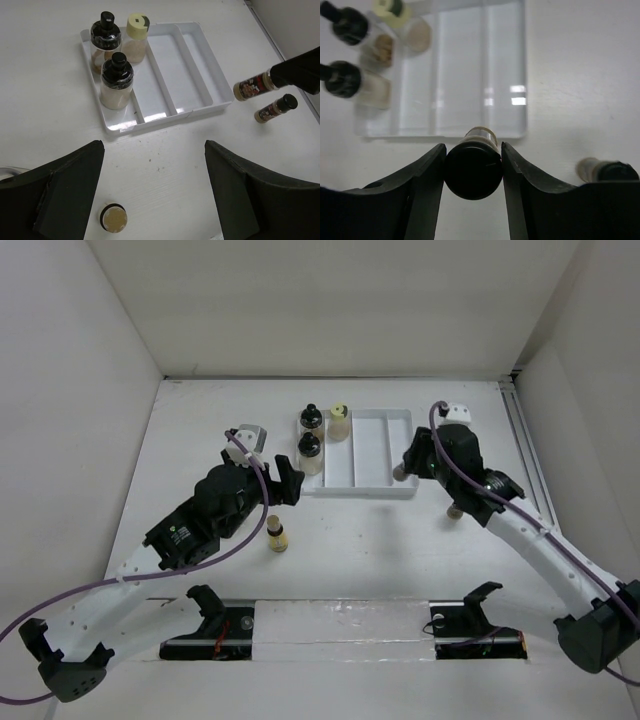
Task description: Organize the condiment bottles
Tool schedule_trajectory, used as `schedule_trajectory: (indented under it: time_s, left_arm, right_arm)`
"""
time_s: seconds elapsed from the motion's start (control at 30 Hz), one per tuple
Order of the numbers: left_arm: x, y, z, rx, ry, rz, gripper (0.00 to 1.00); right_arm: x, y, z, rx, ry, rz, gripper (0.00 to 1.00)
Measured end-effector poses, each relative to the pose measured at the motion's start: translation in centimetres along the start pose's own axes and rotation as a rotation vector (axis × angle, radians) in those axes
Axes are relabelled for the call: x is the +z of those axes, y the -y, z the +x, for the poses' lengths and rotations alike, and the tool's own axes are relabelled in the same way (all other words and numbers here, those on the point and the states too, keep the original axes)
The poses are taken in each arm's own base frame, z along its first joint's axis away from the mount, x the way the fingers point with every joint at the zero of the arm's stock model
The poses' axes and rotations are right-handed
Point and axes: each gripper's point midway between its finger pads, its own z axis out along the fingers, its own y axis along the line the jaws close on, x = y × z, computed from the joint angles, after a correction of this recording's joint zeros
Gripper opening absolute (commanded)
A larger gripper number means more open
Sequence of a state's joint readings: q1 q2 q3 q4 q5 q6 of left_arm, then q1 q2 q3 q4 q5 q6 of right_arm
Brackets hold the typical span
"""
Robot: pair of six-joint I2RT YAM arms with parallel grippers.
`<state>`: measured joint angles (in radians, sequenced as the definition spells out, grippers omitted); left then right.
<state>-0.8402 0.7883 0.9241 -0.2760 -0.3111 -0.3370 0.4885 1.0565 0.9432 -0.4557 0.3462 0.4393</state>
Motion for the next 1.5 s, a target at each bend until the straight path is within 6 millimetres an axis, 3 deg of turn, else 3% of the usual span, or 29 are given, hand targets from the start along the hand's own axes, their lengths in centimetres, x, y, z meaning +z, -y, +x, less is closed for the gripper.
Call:
schedule_trajectory:
  time_s: [0.13,0.27,0.4,0.53,0.73,1.07,1.23,1.37,1.5]
  left_arm:
    - [0.0,-0.2,-0.1,0.0,0.005,-0.01,0.78]
    - [0.0,-0.4,-0.2,0.005,0.011,-0.021,0.78]
    - [0.1,-0.7,-0.1,0.011,0.013,-0.034,0.78]
    - [-0.1,-1.0,0.0,0.015,0.018,-0.042,0.78]
    - [-0.2,-1.1,-0.2,0.016,0.025,-0.045,0.78]
    - [-0.2,-1.2,-0.2,0.016,0.027,-0.05,0.78]
    - [-0.2,-1.2,-0.2,0.016,0.027,-0.05,0.78]
    - [-0.2,-1.2,-0.2,0.016,0.027,-0.049,0.78]
    - [-0.2,-1.2,-0.2,0.016,0.028,-0.049,0.78]
  right_arm:
    - [1.1,-6.9,-2.7,-0.042,0.033,-0.173,0.41]
    - [5.8,-12.6,-2.1,-0.102,-0.008,-0.248,0.41]
    - [11.2,-16.0,-0.4,-0.155,-0.061,-0.244,0.41]
    - [14.8,-17.8,0.6,-0.193,-0.073,-0.224,0.41]
    - [18.1,-18.2,0.9,-0.23,-0.062,-0.174,0.42]
    - [19.8,-16.4,0.8,-0.24,-0.052,-0.099,0.44]
    - [21.0,-15.9,0.9,-0.24,-0.057,-0.082,0.5]
    - [21.9,-15.9,1.1,-0.242,-0.059,-0.077,0.64]
    - [21.8,-16.0,1.3,-0.246,-0.065,-0.084,0.67]
